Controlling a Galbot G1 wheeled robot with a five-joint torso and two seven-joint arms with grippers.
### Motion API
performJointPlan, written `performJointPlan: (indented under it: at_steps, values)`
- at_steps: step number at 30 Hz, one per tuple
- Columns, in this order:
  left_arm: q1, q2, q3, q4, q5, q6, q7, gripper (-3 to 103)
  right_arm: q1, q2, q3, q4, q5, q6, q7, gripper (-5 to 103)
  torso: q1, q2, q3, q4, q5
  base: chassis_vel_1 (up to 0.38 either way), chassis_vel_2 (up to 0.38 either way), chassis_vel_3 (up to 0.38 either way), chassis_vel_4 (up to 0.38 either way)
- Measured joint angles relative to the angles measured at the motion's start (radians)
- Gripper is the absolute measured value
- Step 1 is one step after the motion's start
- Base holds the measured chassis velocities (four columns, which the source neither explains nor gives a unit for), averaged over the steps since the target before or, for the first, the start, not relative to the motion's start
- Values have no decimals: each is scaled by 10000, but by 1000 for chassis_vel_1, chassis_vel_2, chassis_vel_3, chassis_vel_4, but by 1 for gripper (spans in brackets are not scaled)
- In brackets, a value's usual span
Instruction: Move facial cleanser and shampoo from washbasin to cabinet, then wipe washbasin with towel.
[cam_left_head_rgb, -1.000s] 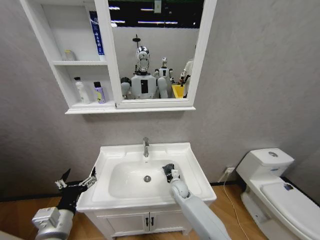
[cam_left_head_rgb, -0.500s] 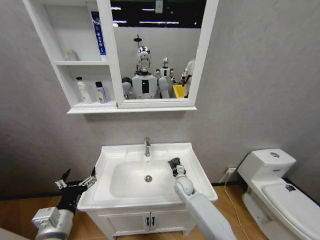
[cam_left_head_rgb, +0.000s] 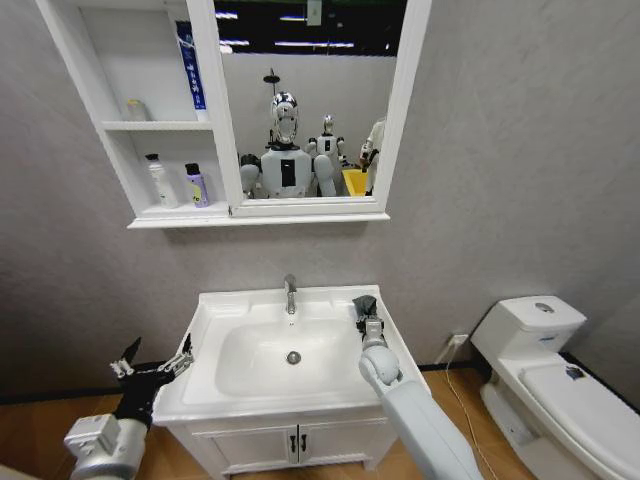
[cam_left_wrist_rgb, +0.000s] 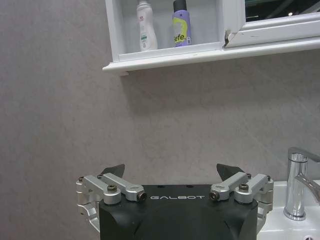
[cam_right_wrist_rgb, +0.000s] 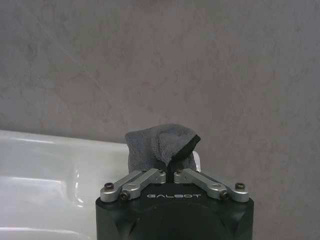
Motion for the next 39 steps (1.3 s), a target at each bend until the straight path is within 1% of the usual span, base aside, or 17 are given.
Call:
performJointPlan:
  at_steps: [6, 8, 12, 16, 17, 21, 23, 25, 26, 28, 29, 31, 32, 34, 35, 38, 39]
  values:
    - [0, 0, 0, 0, 0, 0, 0, 100, 244, -76, 183, -220, 48, 229, -540, 2, 0, -1, 0, 1, 0, 0, 0, 0, 0]
    - [0, 0, 0, 0, 0, 0, 0, 100, 371, -132, 407, -565, 30, 274, -1085, 2, 0, 0, 0, 1, -1, 0, 0, 0, 0]
    - [0, 0, 0, 0, 0, 0, 0, 100, 422, -164, 556, -840, 44, 272, -1438, 2, 0, 0, 0, 1, 0, 0, 0, 0, 0]
    - [0, 0, 0, 0, 0, 0, 0, 100, 389, -229, 690, -1014, 53, 184, -1794, 2, 0, 0, 0, 1, 0, 0, 0, 0, 0]
    - [0, 0, 0, 0, 0, 0, 0, 100, 289, -300, 765, -1042, -9, 138, -2110, 2, 0, 0, 0, 0, 1, 0, 0, 0, 0]
    - [0, 0, 0, 0, 0, 0, 0, 100, 171, -404, 865, -1055, 21, -42, -2393, 2, -1, 0, 0, 1, 0, 0, 0, 0, 0]
    - [0, 0, 0, 0, 0, 0, 0, 100, 123, -457, 909, -1104, -61, -70, -2473, -1, -1, 0, 0, 0, 1, 0, 0, 0, 0]
    - [0, 0, 0, 0, 0, 0, 0, 100, 80, -510, 963, -1169, -157, -80, -2487, 9, -2, 0, 0, 0, 0, 0, 0, 0, 0]
    - [0, 0, 0, 0, 0, 0, 0, 100, 80, -510, 963, -1169, -157, -80, -2487, 9, -2, 0, 0, 0, 0, 0, 0, 0, 0]
    - [0, 0, 0, 0, 0, 0, -1, 100, 78, -539, 1006, -1198, -148, -94, -2480, 20, -2, 0, -1, 1, 0, 0, 0, 0, 0]
    - [0, 0, 0, 0, 0, 0, -1, 100, 78, -539, 1006, -1198, -148, -94, -2480, 20, -2, 0, -1, 1, 0, 0, 0, 0, 0]
    - [0, 0, 0, 0, 0, 0, 0, 100, 78, -597, 1019, -1198, -31, -110, -2472, 31, -2, 0, -1, 0, -1, 0, 0, 0, 0]
    - [0, 0, 0, 0, 0, 0, 0, 100, 78, -597, 1019, -1198, -31, -110, -2472, 31, -2, 0, -1, 0, -1, 0, 0, 0, 0]
    - [0, 0, 0, 0, 0, 0, -1, 100, 77, -636, 1014, -1167, -6, -84, -2476, 42, -2, 0, -1, 0, 0, 0, 0, 0, 0]
    - [0, 0, 0, 0, 0, 0, -1, 100, 77, -636, 1014, -1167, -6, -84, -2476, 42, -2, 0, -1, 0, 0, 0, 0, 0, 0]
    - [0, 0, 0, 0, 0, 0, 0, 100, 57, -726, 1000, -1000, -58, 49, -2571, 58, -2, 0, -1, 1, 0, 0, 0, 0, 0]
    - [0, 0, 0, 0, 0, 0, 0, 100, 57, -726, 1000, -1000, -58, 49, -2571, 58, -2, 0, -1, 1, 0, 0, 0, 0, 0]
